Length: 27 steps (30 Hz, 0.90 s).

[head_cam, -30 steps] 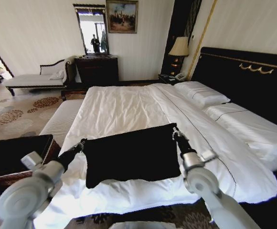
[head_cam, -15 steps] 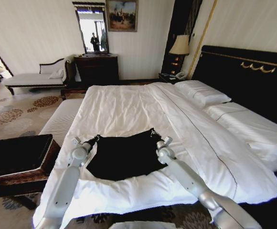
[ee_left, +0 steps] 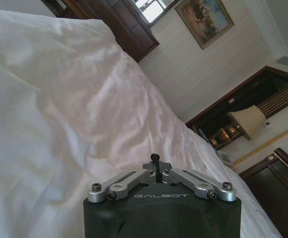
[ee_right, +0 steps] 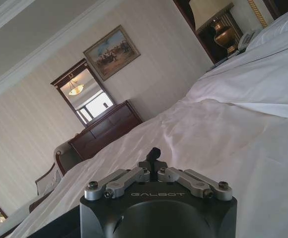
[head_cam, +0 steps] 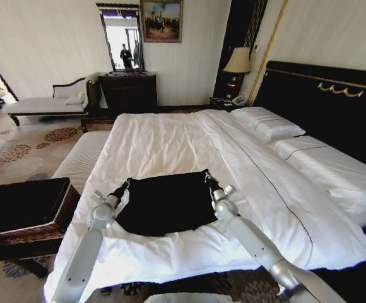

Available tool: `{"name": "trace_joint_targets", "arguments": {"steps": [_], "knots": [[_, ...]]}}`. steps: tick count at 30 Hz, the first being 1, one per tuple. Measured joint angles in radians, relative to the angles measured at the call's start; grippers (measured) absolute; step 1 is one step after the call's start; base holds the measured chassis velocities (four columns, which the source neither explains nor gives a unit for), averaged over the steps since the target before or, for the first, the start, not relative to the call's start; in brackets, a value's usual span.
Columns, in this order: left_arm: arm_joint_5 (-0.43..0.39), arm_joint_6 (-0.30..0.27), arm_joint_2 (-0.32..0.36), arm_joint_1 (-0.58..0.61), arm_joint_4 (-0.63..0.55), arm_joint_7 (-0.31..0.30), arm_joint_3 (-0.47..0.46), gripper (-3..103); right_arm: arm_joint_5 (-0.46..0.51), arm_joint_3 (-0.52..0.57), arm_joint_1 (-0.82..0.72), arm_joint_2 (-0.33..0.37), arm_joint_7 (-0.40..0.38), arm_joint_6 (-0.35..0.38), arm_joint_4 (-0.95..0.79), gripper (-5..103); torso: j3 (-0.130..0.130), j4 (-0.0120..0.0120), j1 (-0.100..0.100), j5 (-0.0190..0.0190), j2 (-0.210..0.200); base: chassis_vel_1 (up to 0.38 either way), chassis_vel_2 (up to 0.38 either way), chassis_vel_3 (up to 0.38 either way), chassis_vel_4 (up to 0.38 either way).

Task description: Fold the clothes on the bed and place them into the basket.

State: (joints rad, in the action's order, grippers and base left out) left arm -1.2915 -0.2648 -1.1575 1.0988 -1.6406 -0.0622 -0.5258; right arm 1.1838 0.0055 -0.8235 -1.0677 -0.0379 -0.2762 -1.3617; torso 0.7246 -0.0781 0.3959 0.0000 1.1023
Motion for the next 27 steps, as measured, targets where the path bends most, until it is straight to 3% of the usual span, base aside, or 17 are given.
{"name": "trace_joint_targets", "arguments": {"steps": [3, 8, 14, 27], "knots": [[0.019, 0.025, 0.041, 0.137, -0.138, 0.02, -0.004, 0, -0.018, 0.004, -0.097, 0.051, 0.026, -0.061, -0.074, 2, 0.0, 0.0003, 0.0, 0.0002, 0.0, 0.0, 0.0, 0.0, 0.0], [0.071, 0.035, 0.056, 0.268, -0.249, 0.025, -0.012, 0, -0.029, 0.033, -0.183, 0.083, 0.035, -0.084, -0.15, 2, 0.0, 0.0003, 0.0, 0.0001, 0.0, 0.0, 0.0, 0.0, 0.0], [0.165, 0.052, 0.048, 0.375, -0.279, 0.028, -0.028, 0, -0.061, 0.053, -0.27, 0.089, 0.035, -0.11, -0.196, 2, 0.0, 0.0004, 0.0, 0.0, 0.0, 0.0, 0.0, 0.0, 0.0], [0.254, 0.056, 0.015, 0.409, -0.255, 0.038, -0.037, 0, -0.103, 0.053, -0.356, 0.089, -0.01, -0.142, -0.193, 2, 0.0, 0.0002, 0.0, 0.0001, 0.0, 0.0, 0.0, 0.0, 0.0]]}}
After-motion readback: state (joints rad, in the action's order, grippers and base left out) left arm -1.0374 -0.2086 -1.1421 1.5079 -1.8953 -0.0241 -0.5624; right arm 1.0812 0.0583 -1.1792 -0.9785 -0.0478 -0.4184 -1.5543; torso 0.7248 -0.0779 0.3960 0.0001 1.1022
